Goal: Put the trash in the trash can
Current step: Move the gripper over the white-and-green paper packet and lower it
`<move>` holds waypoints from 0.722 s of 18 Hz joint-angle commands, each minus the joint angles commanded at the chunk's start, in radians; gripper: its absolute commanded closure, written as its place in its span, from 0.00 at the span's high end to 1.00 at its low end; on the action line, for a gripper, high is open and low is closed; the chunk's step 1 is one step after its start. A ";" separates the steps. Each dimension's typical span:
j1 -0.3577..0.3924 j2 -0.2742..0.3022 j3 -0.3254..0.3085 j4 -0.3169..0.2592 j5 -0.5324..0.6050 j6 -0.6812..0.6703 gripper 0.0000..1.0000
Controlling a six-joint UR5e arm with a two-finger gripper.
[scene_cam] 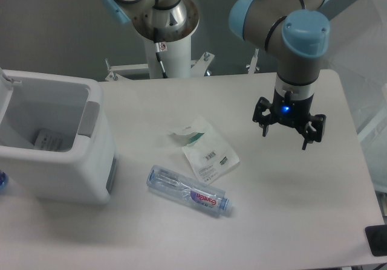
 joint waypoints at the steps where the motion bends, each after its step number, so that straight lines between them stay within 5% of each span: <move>1: -0.002 0.000 0.000 0.000 0.000 0.000 1.00; 8: -0.009 0.000 -0.017 0.002 0.012 -0.006 1.00; 13: -0.014 0.012 -0.165 0.109 -0.002 -0.028 1.00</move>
